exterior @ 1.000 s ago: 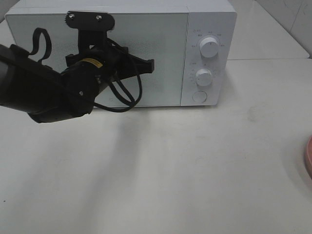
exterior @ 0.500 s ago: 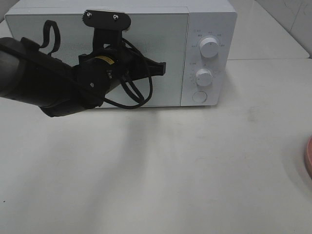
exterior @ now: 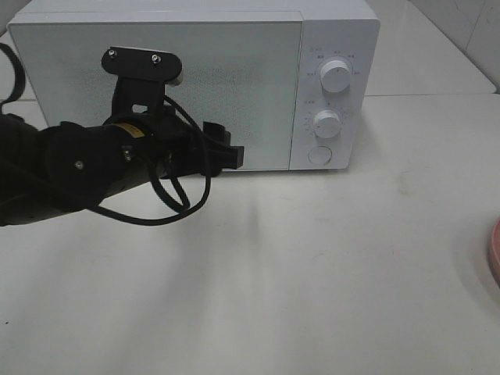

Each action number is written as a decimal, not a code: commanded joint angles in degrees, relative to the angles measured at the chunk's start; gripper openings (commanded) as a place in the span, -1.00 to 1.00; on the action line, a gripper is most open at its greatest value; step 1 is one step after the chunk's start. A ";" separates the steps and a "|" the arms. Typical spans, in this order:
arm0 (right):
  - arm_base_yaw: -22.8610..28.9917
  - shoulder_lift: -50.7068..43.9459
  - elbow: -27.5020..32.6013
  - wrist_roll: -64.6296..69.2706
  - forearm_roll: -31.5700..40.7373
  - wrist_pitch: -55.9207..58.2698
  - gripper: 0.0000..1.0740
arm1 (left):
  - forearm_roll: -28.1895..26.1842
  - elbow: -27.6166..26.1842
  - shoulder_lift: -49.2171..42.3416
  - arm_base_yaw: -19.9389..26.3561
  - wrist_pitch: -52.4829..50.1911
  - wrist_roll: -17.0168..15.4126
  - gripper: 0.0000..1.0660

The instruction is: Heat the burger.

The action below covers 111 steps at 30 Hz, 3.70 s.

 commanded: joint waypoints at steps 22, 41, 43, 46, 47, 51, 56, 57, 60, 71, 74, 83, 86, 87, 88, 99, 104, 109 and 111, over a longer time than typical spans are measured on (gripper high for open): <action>-0.17 -1.49 0.06 0.00 -0.11 -0.40 0.40 | 4.24 4.87 -19.25 6.88 44.75 -0.11 0.83; -0.17 -1.49 0.06 0.00 -0.11 -0.40 0.40 | 14.21 4.81 -34.72 43.14 86.92 -4.70 0.83; -0.17 -1.49 0.06 0.00 -0.11 -0.40 0.40 | 14.73 4.81 -35.98 44.29 88.24 -6.19 0.83; -0.17 -1.49 0.06 0.00 -0.11 -0.40 0.40 | 17.70 4.81 -39.82 46.75 90.99 -10.03 0.83; -0.17 -1.49 0.06 0.00 -0.11 -0.40 0.40 | 20.80 4.81 -42.63 47.21 92.25 -12.61 0.83; -0.17 -1.49 0.06 0.00 -0.11 -0.40 0.40 | 26.64 4.81 -49.27 47.21 93.62 -17.70 0.83; -0.17 -1.49 0.06 0.00 -0.11 -0.40 0.40 | 31.46 4.81 -58.21 47.21 93.62 -20.74 0.83; -0.17 -1.49 0.06 0.00 -0.11 -0.40 0.40 | 31.51 4.81 -60.28 47.21 93.56 -20.80 0.83; -0.17 -1.49 0.06 0.00 -0.11 -0.40 0.40 | 31.51 4.81 -66.12 47.21 93.51 -20.63 0.83; -0.17 -1.49 0.06 0.00 -0.11 -0.40 0.40 | 31.80 13.18 -83.25 47.21 93.16 -19.25 0.83; -0.17 -1.49 0.06 0.00 -0.11 -0.40 0.40 | 31.80 16.39 -86.40 47.21 91.56 -19.31 0.83; -0.17 -1.49 0.06 0.00 -0.11 -0.40 0.40 | 33.63 18.68 -96.72 47.21 86.92 -19.77 0.83; -0.17 -1.49 0.06 0.00 -0.11 -0.40 0.40 | 33.86 18.68 -98.84 47.21 86.92 -19.82 0.83; -0.17 -1.49 0.06 0.00 -0.11 -0.40 0.40 | 33.86 18.68 -99.81 47.21 86.92 -19.82 0.83; -0.17 -1.49 0.06 0.00 -0.11 -0.40 0.40 | 33.86 18.68 -99.81 47.21 86.92 -19.82 0.83; -0.17 -1.03 0.06 0.00 -0.11 -0.40 0.40 | 33.86 18.68 -104.05 47.21 86.92 -19.60 0.83; -0.17 -0.97 0.06 0.00 -0.11 -0.40 0.40 | 33.80 18.68 -104.05 47.21 86.92 -19.60 0.83; -0.17 -0.97 0.06 0.00 -0.11 -0.40 0.40 | 33.86 18.68 -103.99 47.21 86.92 -19.60 0.83; -0.17 -0.97 0.06 0.00 -0.11 -0.40 0.40 | 33.86 18.68 -103.99 47.21 86.92 -19.60 0.83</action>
